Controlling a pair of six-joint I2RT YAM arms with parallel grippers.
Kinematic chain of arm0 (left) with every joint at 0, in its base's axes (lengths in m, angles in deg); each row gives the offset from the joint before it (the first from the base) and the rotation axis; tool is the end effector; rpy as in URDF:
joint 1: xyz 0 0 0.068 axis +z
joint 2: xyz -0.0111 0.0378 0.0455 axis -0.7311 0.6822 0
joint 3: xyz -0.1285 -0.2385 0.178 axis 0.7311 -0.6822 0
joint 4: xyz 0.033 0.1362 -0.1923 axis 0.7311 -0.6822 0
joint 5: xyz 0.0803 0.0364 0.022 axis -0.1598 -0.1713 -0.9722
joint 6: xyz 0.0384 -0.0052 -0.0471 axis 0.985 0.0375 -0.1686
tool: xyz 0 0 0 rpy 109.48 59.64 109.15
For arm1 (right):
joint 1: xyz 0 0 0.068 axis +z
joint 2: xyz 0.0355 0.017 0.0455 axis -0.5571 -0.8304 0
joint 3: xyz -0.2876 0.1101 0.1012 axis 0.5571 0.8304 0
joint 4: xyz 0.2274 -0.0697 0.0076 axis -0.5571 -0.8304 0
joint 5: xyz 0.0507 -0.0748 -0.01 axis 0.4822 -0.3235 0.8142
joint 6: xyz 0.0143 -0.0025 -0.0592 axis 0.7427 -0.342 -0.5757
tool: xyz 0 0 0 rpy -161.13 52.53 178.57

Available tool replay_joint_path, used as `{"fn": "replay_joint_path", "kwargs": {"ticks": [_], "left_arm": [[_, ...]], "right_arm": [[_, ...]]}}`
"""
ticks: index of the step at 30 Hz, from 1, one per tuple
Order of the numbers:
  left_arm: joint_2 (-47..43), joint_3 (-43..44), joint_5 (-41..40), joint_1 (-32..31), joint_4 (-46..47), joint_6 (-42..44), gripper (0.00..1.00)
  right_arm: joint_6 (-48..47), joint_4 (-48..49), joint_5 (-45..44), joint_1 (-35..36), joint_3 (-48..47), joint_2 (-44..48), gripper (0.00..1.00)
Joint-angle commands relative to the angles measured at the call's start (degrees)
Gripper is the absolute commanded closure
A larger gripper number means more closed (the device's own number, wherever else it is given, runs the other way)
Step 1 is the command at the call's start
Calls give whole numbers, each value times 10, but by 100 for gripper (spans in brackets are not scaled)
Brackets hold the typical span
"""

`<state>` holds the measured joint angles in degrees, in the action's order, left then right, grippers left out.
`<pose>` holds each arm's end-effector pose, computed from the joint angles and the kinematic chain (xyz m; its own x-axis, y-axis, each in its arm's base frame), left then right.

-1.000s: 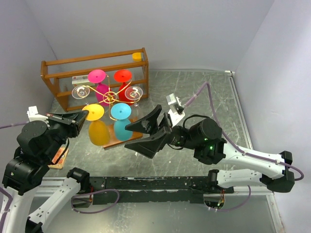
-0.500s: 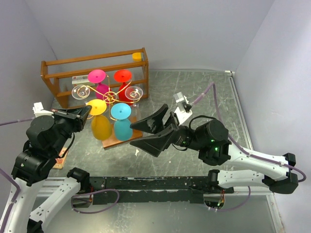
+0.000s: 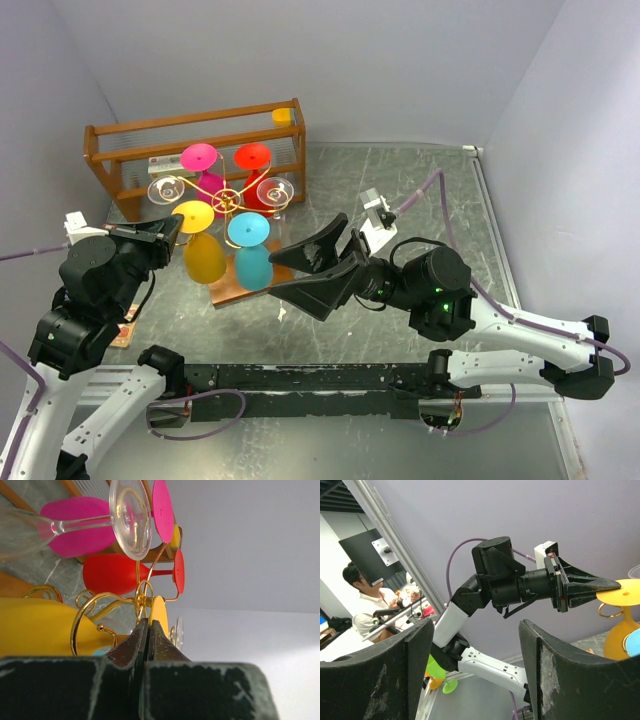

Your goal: Place the wine glass upside down on the wine glass rack

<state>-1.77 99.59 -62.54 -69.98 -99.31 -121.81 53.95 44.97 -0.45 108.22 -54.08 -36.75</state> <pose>0.0351 0.0010 0.4175 -0.1040 -0.9790 -0.1756 -0.1727 0.1917 -0.9661 0.0382 0.1571 0.5030 -0.4615 0.4496 -0.7647 -0.8788 -0.1137 0.4635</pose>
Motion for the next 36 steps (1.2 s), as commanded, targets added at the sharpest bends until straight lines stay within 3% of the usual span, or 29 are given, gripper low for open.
{"fn": "replay_joint_path", "kwargs": {"ticks": [1, 12, 36], "left_arm": [[-8, -5, -31, -4, 27, 1, 93], [-1, -13, -37, -4, 42, -5, 93], [-26, 2, -98, -4, -33, -14, 93]], "right_arm": [[10, 10, 1, 3, 0, -1, 31], [19, 26, 3, 3, 9, -1, 32], [27, 36, 0, 3, 32, 13, 32]]}}
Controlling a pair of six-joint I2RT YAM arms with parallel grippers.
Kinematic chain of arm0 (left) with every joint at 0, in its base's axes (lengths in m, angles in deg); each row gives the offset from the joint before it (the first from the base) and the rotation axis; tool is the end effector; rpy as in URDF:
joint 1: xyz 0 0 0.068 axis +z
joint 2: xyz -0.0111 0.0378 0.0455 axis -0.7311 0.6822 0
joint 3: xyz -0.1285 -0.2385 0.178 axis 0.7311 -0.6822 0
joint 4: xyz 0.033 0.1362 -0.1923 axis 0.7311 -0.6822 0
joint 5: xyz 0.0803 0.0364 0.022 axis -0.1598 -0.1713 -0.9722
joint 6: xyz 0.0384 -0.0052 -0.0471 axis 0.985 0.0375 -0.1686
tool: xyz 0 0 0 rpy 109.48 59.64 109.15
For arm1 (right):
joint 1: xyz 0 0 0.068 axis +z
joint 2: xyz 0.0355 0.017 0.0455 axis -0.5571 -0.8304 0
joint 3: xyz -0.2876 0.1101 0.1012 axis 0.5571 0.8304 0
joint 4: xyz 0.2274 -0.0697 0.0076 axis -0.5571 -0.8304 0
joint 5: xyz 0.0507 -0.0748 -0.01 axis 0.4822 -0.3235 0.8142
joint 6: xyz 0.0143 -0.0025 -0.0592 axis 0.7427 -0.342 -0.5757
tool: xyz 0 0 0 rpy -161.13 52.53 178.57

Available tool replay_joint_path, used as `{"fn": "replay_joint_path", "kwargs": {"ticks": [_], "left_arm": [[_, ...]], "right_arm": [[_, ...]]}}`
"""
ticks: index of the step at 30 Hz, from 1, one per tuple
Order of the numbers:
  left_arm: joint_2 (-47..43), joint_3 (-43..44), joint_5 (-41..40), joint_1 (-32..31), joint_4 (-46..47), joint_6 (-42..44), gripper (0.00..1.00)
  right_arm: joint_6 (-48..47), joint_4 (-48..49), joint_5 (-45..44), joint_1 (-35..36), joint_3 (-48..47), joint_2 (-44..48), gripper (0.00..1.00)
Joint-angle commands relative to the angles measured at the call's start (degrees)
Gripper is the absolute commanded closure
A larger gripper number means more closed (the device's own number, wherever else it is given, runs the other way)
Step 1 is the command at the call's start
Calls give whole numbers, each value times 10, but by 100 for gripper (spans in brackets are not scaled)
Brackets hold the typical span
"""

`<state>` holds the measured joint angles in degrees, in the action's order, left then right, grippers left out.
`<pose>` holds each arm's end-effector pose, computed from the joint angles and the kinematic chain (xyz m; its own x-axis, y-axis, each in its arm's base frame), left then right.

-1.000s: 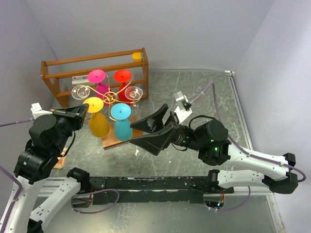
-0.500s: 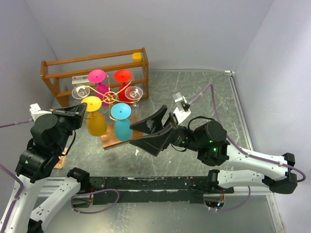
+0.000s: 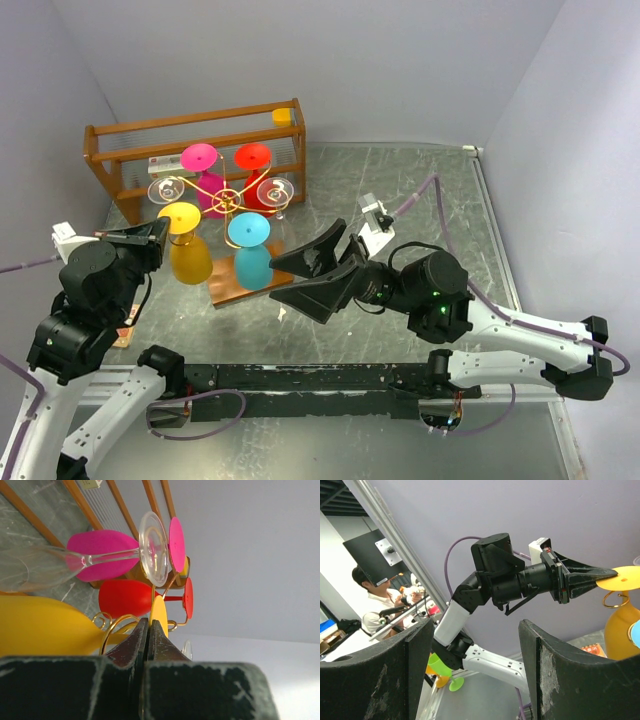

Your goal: Place the wine glass upside down on the wine glass rack

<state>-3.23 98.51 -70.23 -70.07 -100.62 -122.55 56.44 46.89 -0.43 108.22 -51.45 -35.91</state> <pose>0.0300 0.0092 0.4103 0.0250 -0.9806 -0.1944 -0.2016 0.1855 -0.9617 0.0377 0.1554 0.4939 -0.4988 0.4457 -0.7433 -0.8582 -0.1345 0.4953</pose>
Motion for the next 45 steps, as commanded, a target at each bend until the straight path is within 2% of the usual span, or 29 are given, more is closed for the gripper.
{"fn": "replay_joint_path", "kwargs": {"ticks": [1, 18, 27, 45], "left_arm": [[-13, 12, -19, -3, -22, -8, 93], [-36, 21, -19, -3, -61, -10, 93], [-52, 19, 58, -3, -50, 21, 93], [-46, 25, 116, -3, -90, 46, 78]], "right_arm": [[2, 18, -1, 2, 6, 4, 32], [3, 17, 0, 2, 4, 2, 32], [0, 11, -3, 3, 3, 6, 31], [4, 14, -2, 2, 7, 5, 32]]}}
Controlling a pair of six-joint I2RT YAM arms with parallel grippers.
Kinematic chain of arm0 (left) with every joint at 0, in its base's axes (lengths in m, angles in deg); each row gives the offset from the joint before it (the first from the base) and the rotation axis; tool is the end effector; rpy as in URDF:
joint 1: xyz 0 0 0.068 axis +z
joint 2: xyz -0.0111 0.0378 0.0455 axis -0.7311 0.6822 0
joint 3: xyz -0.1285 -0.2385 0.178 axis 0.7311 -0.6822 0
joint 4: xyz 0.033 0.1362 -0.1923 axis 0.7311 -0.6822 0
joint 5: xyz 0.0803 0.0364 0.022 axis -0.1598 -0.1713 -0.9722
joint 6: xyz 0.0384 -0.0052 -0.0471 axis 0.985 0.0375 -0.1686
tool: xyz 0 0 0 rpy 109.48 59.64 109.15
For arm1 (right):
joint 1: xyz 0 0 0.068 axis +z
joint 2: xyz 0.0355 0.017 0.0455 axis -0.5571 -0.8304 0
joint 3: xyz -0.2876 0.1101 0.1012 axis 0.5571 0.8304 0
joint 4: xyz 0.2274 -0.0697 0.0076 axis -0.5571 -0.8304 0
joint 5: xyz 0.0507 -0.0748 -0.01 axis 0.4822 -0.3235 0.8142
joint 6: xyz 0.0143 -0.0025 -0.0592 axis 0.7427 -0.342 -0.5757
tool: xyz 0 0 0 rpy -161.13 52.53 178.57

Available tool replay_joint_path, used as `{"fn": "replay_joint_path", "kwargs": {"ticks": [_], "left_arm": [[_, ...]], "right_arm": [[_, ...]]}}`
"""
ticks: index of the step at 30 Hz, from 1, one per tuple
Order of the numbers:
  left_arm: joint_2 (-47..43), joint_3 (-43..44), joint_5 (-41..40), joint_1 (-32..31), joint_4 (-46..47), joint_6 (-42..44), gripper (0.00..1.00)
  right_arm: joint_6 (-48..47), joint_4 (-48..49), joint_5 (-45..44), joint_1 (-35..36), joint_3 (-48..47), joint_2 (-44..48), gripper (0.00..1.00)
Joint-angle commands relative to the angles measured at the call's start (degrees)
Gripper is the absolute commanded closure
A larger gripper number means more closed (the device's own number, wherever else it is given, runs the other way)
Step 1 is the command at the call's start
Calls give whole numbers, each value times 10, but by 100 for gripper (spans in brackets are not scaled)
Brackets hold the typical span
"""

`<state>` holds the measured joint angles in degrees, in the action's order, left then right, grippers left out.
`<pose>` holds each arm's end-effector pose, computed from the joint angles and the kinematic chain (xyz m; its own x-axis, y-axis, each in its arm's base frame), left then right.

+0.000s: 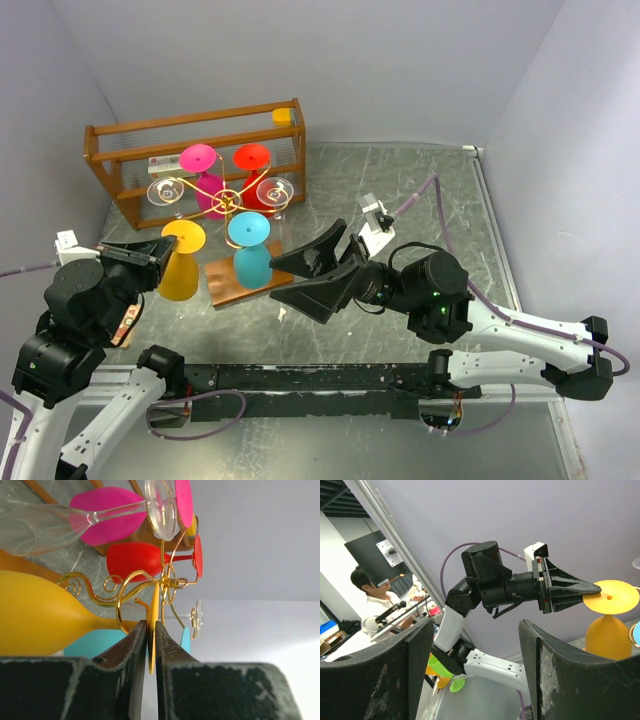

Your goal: Place the wine glass upside down on the wine glass rack

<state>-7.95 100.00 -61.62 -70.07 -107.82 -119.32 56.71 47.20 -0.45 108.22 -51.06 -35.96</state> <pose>0.0012 0.0146 0.4016 -0.1352 -0.9654 -0.2231 -0.1946 0.2466 -0.9494 0.0380 0.1563 0.4921 -0.5033 0.4436 -0.7415 -0.8555 -0.1353 0.4998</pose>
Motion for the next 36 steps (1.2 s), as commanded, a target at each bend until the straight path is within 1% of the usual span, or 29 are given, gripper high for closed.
{"fn": "replay_joint_path", "kwargs": {"ticks": [1, 5, 9, 12, 15, 21, 24, 27, 28, 31, 36], "left_arm": [[1, 12, 30, -4, -24, 13, 78], [0, 15, 34, -4, -36, 14, 76], [2, 23, 39, -4, -52, 22, 71], [9, 32, 40, -3, -69, 34, 64], [22, 54, 44, -4, -87, 70, 57], [44, 87, 76, -4, -110, 125, 43], [45, 100, 82, -4, -123, 146, 32], [47, 114, 91, -4, -147, 168, 19], [50, 121, 95, -4, -157, 177, 17], [61, 157, 91, -4, -208, 213, 13], [48, 206, 64, -3, -246, 280, 12]], "right_arm": [[3, 12, -2, 2, 4, 5, 32], [5, 15, 0, 3, 5, 4, 31], [7, 17, 1, 2, 5, 3, 32], [8, 15, 1, 2, 5, 4, 32], [8, 9, -3, 2, 3, 5, 32], [11, -21, -23, 3, 0, 10, 32], [15, -44, -41, 2, -1, 16, 32], [19, -82, -68, 3, -1, 22, 32], [22, -100, -80, 3, -2, 25, 32], [33, -179, -136, 3, 3, 38, 32], [85, -338, -256, 2, 25, 69, 32]]}}
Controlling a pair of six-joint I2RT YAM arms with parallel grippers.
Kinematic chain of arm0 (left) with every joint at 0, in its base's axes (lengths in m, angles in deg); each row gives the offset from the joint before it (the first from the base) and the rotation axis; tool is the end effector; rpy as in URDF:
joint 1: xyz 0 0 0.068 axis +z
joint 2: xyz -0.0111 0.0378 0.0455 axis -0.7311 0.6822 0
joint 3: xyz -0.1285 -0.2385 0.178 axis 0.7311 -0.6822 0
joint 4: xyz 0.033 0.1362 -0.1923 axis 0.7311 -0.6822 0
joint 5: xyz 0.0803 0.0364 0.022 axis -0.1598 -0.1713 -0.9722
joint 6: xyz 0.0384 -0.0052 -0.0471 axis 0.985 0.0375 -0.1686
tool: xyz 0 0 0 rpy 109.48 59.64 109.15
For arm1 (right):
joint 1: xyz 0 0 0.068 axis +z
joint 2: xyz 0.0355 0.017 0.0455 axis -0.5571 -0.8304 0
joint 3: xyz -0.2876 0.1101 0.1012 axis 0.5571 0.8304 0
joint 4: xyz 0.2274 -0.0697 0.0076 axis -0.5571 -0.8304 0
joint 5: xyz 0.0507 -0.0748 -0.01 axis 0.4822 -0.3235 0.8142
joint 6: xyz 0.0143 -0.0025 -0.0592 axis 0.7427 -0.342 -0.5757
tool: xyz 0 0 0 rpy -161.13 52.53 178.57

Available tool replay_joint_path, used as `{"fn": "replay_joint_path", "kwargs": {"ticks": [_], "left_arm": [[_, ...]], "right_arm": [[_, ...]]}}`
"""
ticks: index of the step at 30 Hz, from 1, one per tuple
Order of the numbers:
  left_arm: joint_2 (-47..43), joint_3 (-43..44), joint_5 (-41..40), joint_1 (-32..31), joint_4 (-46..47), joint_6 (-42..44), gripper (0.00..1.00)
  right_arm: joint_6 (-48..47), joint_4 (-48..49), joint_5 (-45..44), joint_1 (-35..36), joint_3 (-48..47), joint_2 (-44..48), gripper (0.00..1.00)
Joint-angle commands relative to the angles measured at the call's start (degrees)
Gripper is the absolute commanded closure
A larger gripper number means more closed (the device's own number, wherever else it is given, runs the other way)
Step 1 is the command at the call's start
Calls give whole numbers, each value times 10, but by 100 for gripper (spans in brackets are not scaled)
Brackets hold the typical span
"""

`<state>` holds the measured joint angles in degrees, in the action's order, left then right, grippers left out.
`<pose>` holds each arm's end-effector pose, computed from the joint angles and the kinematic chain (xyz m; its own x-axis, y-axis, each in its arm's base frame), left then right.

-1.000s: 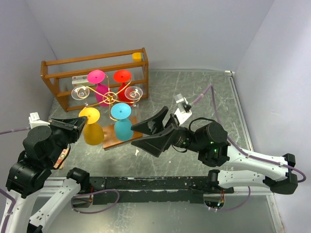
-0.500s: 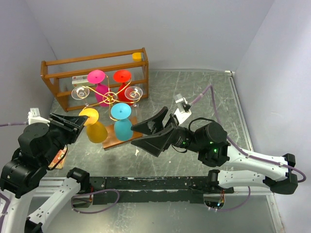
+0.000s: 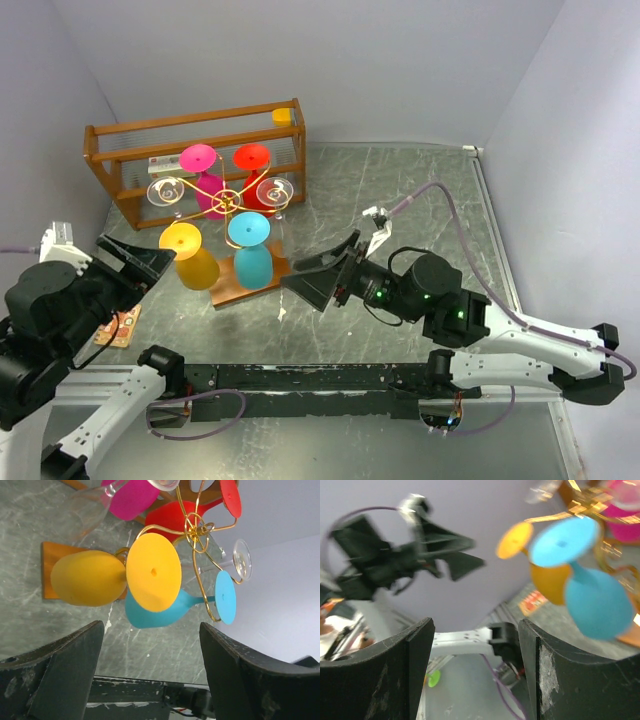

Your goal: Place the wine glass upside down on the wine glass rack

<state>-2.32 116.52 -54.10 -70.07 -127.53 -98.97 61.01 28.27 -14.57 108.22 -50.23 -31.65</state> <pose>-0.0239 0.0190 0.4354 -0.3772 -0.7712 -0.5128 -0.1869 0.6057 -0.7734 0.0453 0.1409 0.4604 -0.5755 0.3976 -0.7146 -0.7233 0.1602 0.6717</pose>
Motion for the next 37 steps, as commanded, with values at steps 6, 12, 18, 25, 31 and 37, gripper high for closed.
{"fn": "replay_joint_path", "kwargs": {"ticks": [6, 12, 18, 25, 31, 37], "left_arm": [[-20, 112, -11, -4, -43, 207, 12], [-19, 178, -42, -4, -38, 303, 8], [-37, 205, -54, -4, -9, 362, 0], [-25, 243, -63, -4, -10, 388, 1], [-18, 256, -68, -4, -13, 394, 1], [-24, 244, -69, -4, -8, 390, 1]], "right_arm": [[123, -400, -299, 3, -12, 79, 22], [183, -605, -430, 3, -87, 119, 0], [196, -666, -474, 2, -140, 137, 0], [217, -729, -506, 1, -189, 124, 0], [189, -702, -506, 2, -188, 137, 0], [170, -676, -501, 2, -180, 145, 0]]}}
